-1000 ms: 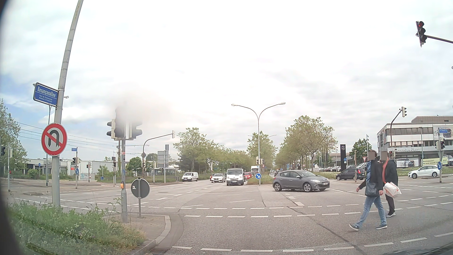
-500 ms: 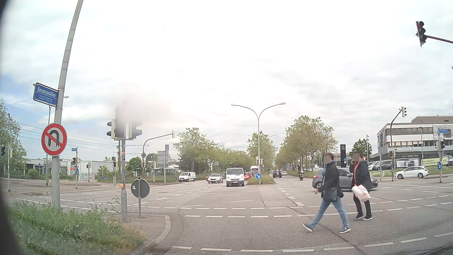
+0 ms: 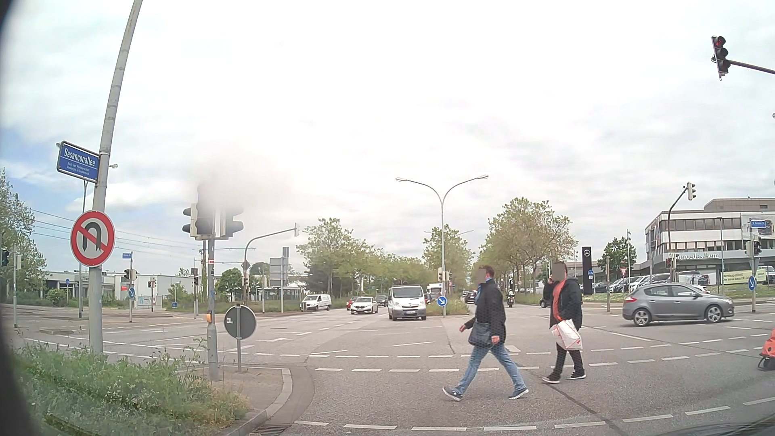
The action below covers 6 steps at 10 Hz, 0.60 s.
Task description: Follow the waypoints while adhering to traffic rules and regulations
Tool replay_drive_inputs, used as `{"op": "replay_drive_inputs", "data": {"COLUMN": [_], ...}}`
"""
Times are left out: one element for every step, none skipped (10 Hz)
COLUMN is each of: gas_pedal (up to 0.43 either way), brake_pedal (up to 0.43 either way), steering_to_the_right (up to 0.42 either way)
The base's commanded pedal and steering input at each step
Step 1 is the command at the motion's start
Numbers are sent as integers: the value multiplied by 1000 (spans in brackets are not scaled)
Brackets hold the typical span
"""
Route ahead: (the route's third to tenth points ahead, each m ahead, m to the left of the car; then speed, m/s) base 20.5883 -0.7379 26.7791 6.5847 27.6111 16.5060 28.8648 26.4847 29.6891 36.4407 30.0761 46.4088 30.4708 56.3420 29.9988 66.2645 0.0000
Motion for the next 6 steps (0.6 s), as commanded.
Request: {"op": "replay_drive_inputs", "data": {"gas_pedal": [0,0,0,0,0,0], "brake_pedal": [250,244,244,244,244,244], "steering_to_the_right": [1,1,1,1,1,1]}}
